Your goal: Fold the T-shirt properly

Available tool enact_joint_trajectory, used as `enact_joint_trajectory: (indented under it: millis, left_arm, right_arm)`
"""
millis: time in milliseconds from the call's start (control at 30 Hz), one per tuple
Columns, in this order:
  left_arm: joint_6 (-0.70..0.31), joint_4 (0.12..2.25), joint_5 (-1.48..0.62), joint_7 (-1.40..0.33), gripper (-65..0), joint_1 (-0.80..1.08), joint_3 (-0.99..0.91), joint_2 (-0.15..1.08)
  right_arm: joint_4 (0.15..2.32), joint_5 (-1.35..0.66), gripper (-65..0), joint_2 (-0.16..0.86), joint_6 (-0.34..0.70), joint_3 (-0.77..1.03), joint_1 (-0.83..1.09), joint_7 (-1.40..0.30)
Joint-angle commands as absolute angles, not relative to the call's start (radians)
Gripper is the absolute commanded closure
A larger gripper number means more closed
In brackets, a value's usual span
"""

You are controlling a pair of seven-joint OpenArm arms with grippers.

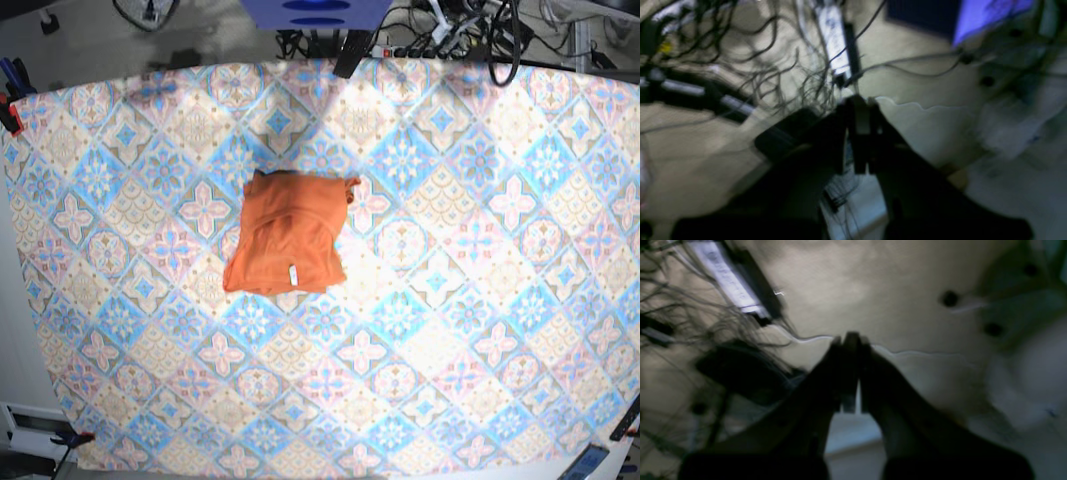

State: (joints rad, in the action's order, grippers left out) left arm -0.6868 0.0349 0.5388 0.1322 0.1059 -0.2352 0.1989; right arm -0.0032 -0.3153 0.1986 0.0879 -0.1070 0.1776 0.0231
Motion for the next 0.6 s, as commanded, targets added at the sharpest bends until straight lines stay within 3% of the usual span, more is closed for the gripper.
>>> enact_joint_trajectory:
  millis: [0, 67, 367, 567]
  left_arm:
    - [-0.698, 0.004, 0.549, 0.137, -3.1, 0.087, -0.236, 0.211]
    - [-0.696, 0.000, 0.561, 0.137, -3.1, 0.053, -0.236, 0.194]
    - [-0.335, 0.000, 0.558, 0.074, -3.2, 0.010, -0.243, 0.119]
    - [-0.295, 0.000, 0.558, 0.065, -3.2, 0.008, -0.243, 0.087]
  right_arm:
    - [0.000, -0.315, -0.5, 0.202, 0.094, -0.107, 0.160, 0.038]
    - [0.000, -0.315, -0.6, 0.185, 0.133, -0.107, 0.128, 0.036]
    - [0.000, -0.318, -0.7, 0.148, 0.150, -0.099, 0.050, 0.036]
    - [0.000, -0.348, -0.7, 0.117, 0.150, -0.085, 0.031, 0.041]
